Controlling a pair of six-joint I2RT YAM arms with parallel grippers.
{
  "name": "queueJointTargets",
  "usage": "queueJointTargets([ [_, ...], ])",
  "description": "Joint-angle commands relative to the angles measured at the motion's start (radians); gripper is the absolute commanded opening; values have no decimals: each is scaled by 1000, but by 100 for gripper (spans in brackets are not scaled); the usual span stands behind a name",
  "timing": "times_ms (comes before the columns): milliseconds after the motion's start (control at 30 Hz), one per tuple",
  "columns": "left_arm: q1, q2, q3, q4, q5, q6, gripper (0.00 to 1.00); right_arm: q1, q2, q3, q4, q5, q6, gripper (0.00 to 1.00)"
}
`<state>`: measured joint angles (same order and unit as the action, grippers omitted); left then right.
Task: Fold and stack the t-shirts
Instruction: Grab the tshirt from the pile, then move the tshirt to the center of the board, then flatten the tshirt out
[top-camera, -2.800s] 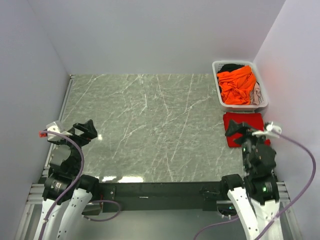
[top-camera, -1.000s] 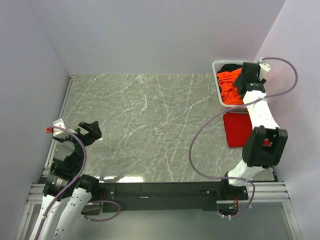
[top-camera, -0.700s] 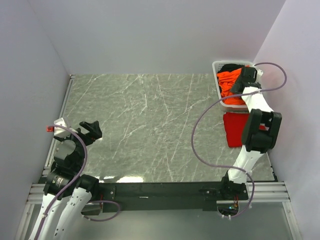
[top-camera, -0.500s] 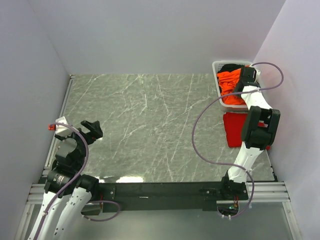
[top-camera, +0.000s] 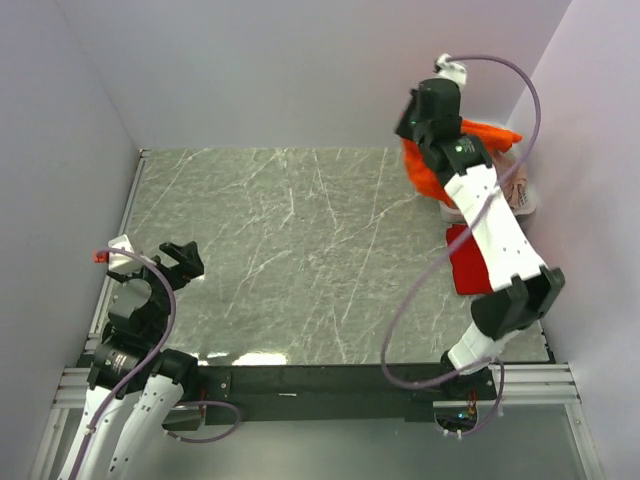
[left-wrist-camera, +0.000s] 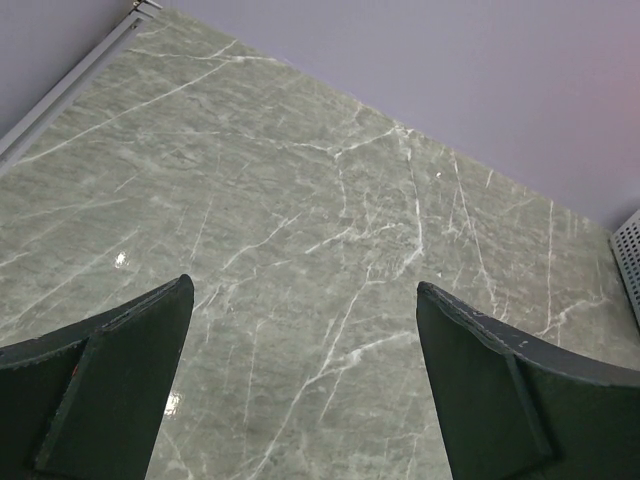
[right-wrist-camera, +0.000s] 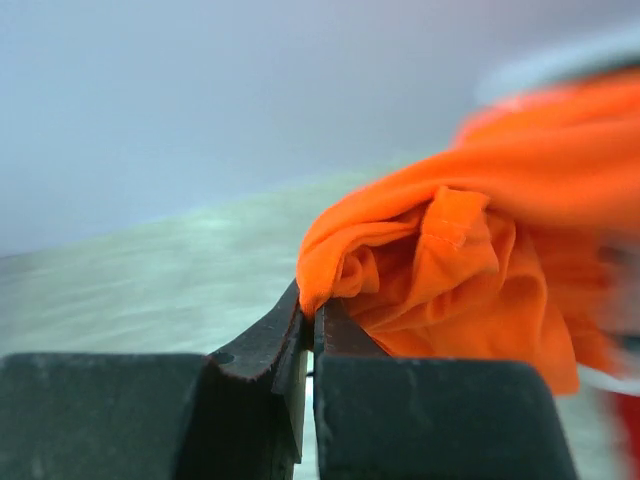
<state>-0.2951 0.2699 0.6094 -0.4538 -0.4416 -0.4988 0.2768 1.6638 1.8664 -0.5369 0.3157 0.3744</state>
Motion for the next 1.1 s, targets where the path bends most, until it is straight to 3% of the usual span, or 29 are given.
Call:
queueJointTargets([
  [0,5,-24,13,12,-5,8,99,170,-127,89,41,-6,112,0],
  [33,5,-27,15,7,-2,6,99,209,-139,77,99,-23,118,0],
  [133,5,-32,15,6,1,5,99,306,-186,39,172,-108,155,13],
  [167,5,-34,15,4,1,2,100,324,-194,8,208,-150,153,20],
  [233,5,-34,12,6,0,3,99,366,-208,-19,215,-254,155,44],
  [267,7,-34,10,9,3,3,99,371,-210,-48,195,-292,158,66],
  [367,5,-15,10,6,14,-23,99,377,-246,-187,149,-300,147,74],
  [533,5,58,36,-49,70,-140,99,377,-372,-482,157,-225,94,73],
  [733,5,199,43,-141,119,-312,99,375,-337,-715,175,-274,20,69],
  [900,5,357,-14,-140,204,-489,99,377,-195,-736,226,-374,-34,66],
  [1067,13,478,-137,24,274,-570,93,377,-27,-704,258,-397,-72,59],
])
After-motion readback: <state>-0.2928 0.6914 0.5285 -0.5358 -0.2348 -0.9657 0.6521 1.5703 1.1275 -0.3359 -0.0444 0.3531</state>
